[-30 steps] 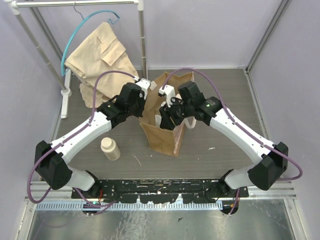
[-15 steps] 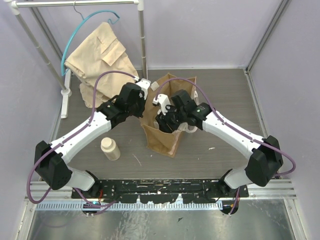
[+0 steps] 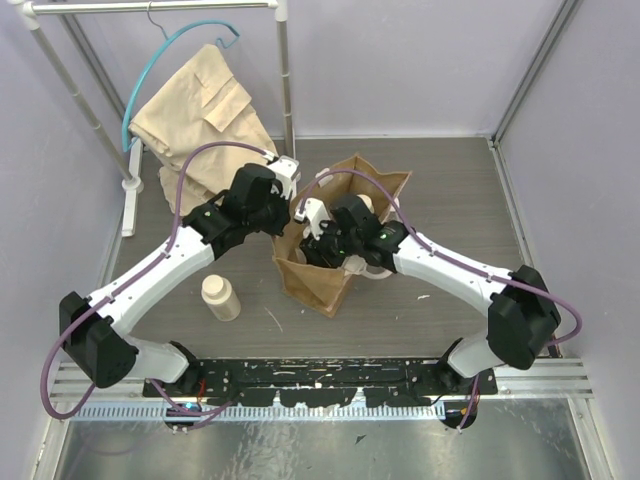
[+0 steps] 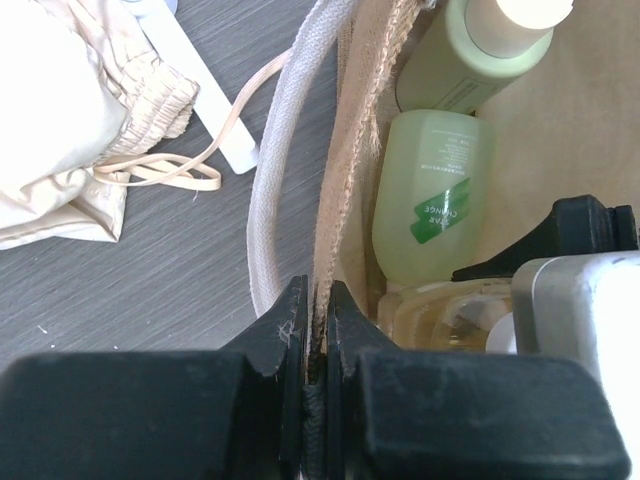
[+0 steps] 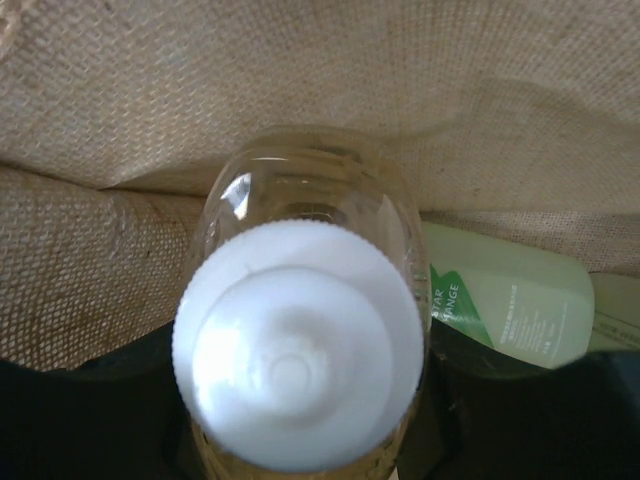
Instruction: Place the personal care products into the canvas bag
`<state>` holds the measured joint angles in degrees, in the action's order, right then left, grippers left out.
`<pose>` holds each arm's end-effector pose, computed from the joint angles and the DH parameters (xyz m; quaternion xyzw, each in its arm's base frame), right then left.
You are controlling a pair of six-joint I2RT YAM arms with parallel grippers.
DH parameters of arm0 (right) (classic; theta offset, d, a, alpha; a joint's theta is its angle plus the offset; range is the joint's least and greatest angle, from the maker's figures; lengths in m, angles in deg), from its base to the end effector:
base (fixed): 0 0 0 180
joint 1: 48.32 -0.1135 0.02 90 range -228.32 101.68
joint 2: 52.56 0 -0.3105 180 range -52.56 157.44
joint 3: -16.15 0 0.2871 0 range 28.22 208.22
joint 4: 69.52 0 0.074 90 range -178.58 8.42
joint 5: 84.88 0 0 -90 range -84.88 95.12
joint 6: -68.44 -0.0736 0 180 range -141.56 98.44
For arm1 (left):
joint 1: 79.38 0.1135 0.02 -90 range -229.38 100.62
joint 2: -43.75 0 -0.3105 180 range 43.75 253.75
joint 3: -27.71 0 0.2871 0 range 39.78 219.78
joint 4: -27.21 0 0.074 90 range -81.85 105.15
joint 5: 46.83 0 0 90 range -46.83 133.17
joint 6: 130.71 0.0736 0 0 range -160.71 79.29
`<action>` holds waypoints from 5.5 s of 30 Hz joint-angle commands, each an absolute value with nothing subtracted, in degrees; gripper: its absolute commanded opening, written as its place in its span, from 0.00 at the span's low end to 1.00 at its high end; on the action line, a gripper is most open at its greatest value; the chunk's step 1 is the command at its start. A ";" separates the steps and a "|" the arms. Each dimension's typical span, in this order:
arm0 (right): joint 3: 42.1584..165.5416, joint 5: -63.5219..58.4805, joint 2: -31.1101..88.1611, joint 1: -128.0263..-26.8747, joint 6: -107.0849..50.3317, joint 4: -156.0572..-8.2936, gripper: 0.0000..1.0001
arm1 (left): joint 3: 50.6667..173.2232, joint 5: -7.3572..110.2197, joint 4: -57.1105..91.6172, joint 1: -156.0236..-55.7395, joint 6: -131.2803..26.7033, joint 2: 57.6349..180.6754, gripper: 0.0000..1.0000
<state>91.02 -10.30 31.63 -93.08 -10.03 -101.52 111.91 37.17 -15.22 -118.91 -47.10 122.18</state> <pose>0.2566 0.2820 0.2802 -0.4746 0.7700 0.2339 0.3564 0.2837 -0.2241 0.3587 0.2320 0.8620 -0.1318 0.4310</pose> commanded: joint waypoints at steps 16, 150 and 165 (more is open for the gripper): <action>87.57 -8.54 35.38 -92.92 -12.74 -92.00 0.01 | 112.60 37.59 -15.86 -118.84 -46.27 120.83 0.00; 89.32 19.79 15.25 -75.75 -25.52 -108.92 0.01 | 97.73 18.90 -50.08 -118.90 -77.08 100.02 0.98; 87.97 18.15 14.16 -73.93 -24.81 -107.65 0.01 | 94.27 18.74 -48.62 -118.92 -81.46 108.10 0.98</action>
